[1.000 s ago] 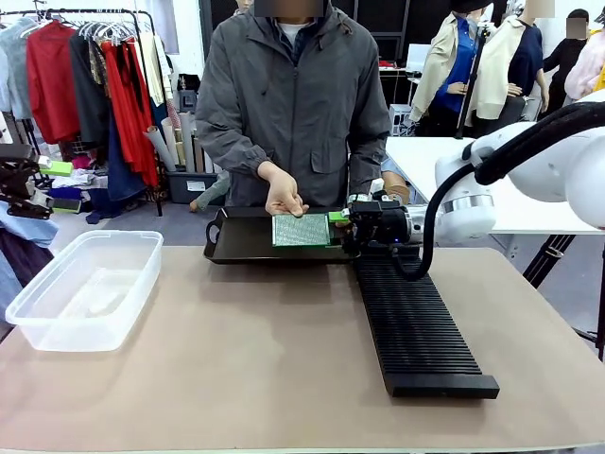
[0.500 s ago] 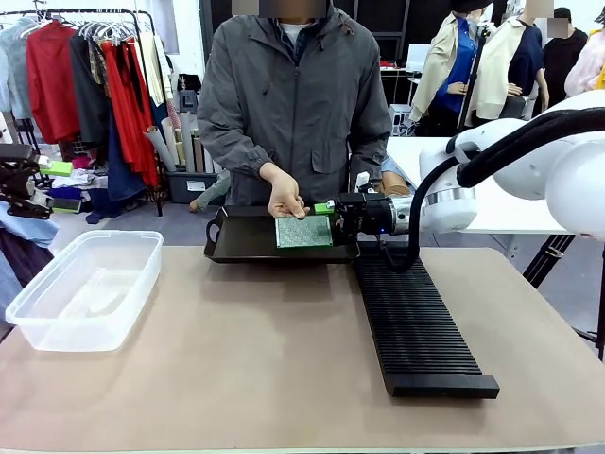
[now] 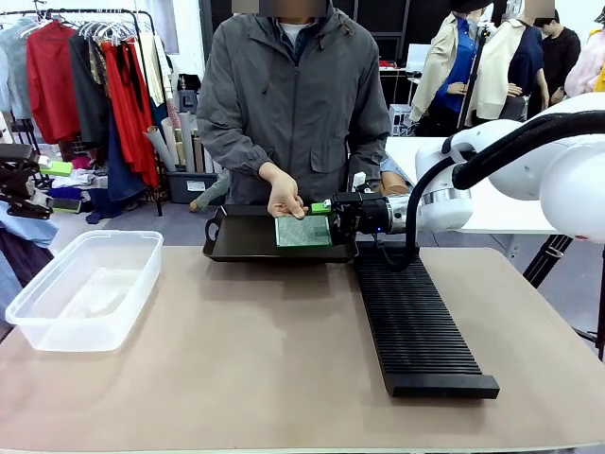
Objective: Sort PCBs into racks and boxes based on the side picked up.
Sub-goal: Pick up the Blank PCB handed by the Human.
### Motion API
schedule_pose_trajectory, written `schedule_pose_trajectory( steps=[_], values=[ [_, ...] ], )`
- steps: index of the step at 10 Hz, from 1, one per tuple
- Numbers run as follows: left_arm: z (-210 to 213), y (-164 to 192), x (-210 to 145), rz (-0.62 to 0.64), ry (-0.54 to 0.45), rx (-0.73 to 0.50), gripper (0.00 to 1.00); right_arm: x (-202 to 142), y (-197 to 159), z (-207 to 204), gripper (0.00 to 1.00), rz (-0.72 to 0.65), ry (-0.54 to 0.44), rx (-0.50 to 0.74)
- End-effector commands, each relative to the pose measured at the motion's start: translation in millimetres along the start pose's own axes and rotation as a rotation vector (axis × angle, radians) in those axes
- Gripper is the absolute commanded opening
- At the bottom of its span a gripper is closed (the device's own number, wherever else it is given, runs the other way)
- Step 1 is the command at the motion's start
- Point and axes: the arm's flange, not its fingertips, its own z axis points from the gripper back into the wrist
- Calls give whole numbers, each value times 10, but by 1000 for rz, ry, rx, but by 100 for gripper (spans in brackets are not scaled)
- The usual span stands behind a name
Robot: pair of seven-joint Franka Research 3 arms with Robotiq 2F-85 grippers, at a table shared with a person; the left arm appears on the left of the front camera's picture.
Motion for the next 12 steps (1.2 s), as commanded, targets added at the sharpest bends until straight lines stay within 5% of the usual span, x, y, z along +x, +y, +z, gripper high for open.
schedule_pose_trajectory(
  steps=[1,7,12],
  values=[
    [5,-25,3,9,-4,-7,100,42,2,5,91,-15,-1,-30],
    [5,-25,3,9,-4,-7,100,-7,-7,33,5,0,-20,-34],
    [5,-25,3,9,-4,-7,100,-53,-13,57,0,-9,-30,-30]
  ],
)
